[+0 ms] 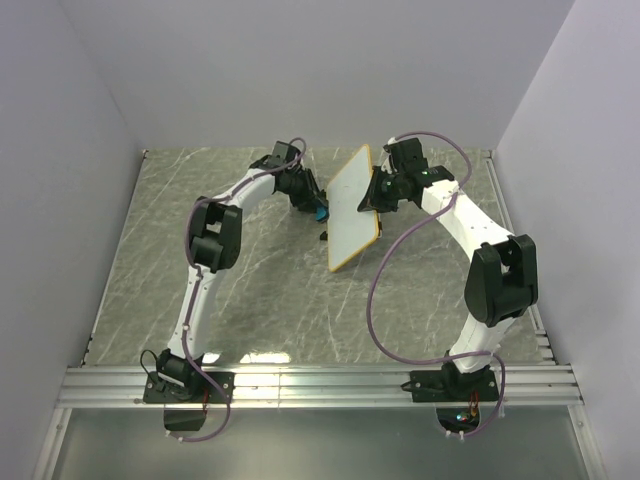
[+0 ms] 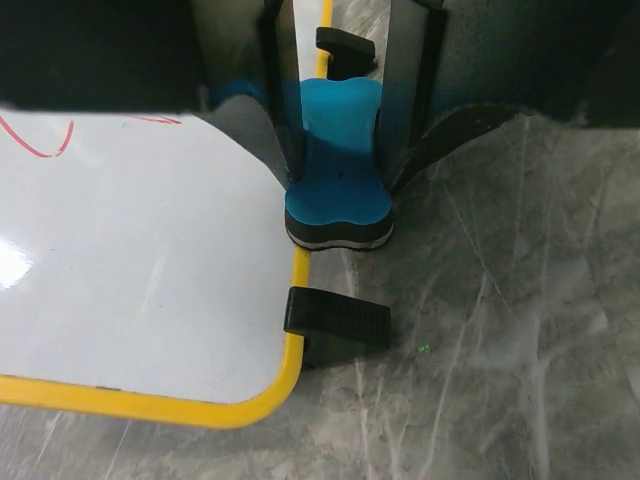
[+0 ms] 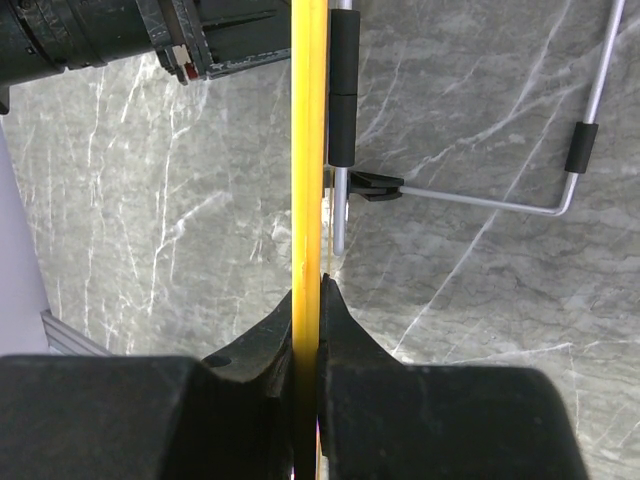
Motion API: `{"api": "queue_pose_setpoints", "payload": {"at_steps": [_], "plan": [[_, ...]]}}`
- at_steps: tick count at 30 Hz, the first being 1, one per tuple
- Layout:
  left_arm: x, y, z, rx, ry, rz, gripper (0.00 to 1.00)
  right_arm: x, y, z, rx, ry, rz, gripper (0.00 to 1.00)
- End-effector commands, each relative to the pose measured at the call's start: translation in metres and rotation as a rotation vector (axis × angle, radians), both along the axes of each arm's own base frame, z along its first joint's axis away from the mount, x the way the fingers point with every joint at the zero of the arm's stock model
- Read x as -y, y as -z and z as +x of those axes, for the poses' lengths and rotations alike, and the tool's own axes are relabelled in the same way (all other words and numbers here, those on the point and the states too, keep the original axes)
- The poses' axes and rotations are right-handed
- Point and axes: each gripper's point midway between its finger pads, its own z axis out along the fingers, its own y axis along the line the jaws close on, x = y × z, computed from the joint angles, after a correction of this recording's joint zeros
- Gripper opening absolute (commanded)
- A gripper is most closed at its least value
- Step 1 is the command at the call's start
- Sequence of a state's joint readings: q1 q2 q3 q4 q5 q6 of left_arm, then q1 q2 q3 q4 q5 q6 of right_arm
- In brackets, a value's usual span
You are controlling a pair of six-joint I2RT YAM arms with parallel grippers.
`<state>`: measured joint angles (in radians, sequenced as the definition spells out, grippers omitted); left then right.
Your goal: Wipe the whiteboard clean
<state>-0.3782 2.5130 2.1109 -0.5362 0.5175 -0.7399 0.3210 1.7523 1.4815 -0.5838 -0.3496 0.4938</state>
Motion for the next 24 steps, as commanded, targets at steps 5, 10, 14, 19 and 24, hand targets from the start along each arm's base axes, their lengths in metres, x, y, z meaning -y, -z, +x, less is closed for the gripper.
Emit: {"api": "queue_pose_setpoints", "payload": {"at_steps": [5, 10, 14, 19, 24], "plan": [[0.082, -0.089, -0.03, 0.1, 0.155, -0.199, 0.0, -0.07, -0.016, -0.059, -0.172, -0.266, 0.246, 0.0], [0.097, -0.148, -0.031, 0.166, 0.185, -0.353, 0.0, -0.072, -0.016, -0.058, -0.173, -0.273, 0.244, 0.0], [0.108, -0.177, -0.034, 0.2, 0.226, -0.453, 0.0, -0.072, -0.018, -0.058, -0.172, -0.279, 0.245, 0.0], [0.111, -0.173, -0.028, 0.201, 0.23, -0.48, 0.0, -0.072, -0.019, -0.058, -0.171, -0.28, 0.245, 0.0], [0.102, -0.112, -0.022, 0.107, 0.207, -0.388, 0.0, -0.072, -0.019, -0.062, -0.169, -0.289, 0.237, 0.0]]}}
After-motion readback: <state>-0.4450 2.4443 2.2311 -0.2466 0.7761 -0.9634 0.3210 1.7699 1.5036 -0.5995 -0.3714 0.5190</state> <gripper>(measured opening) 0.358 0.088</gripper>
